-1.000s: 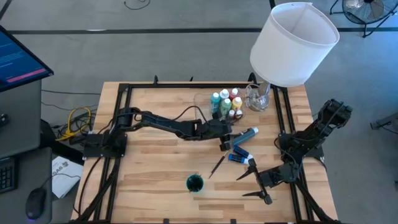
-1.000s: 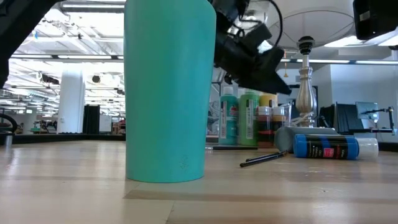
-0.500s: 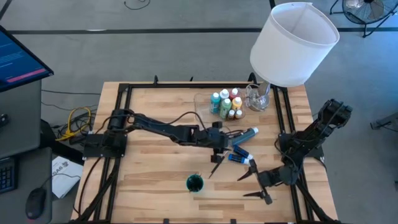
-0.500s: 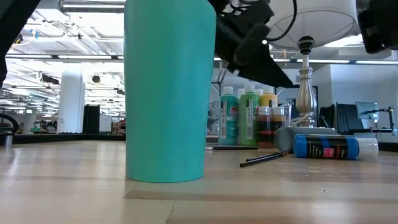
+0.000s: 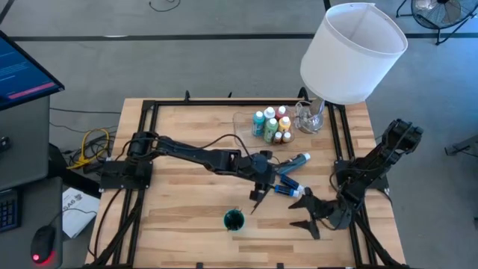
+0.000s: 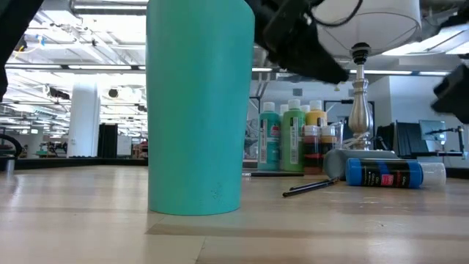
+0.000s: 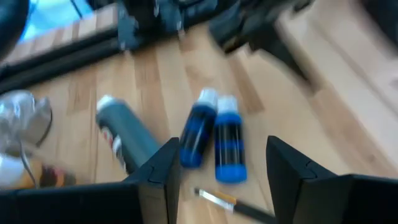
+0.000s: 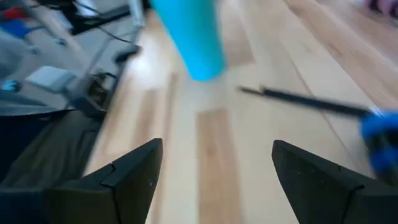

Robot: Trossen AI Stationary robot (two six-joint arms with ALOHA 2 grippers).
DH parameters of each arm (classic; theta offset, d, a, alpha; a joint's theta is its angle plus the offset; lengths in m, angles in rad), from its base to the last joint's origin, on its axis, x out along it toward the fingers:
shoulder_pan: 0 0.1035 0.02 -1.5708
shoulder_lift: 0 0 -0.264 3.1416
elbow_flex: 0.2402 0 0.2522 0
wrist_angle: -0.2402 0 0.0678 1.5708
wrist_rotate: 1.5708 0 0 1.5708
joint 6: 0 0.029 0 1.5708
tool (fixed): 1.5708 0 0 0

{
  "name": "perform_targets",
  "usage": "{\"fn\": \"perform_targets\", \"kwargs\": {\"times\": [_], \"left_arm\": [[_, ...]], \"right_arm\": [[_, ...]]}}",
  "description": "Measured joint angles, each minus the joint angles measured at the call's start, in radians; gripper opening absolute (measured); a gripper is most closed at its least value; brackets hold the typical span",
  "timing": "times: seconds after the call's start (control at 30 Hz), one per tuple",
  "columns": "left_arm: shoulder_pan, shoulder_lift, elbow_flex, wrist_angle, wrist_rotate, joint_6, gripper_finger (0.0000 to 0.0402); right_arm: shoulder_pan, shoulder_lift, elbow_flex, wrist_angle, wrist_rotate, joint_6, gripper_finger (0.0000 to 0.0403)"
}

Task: Pick & Place Paint Supplies
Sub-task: Put the small blue paint bottle into the transparent bin

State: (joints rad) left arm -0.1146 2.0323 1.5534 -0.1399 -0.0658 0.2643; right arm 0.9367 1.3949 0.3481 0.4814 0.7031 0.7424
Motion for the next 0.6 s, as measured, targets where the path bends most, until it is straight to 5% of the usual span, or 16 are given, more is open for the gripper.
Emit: {"fn": "perform_targets", "kwargs": {"times": [0.6], "left_arm": [[-0.004,0.222,0.178,0.009,0.155,0.021,0.0131]], "right_arm": [[0.028,-0.001,0.0,-0.303,0.057,0.419,0.0297]]}}
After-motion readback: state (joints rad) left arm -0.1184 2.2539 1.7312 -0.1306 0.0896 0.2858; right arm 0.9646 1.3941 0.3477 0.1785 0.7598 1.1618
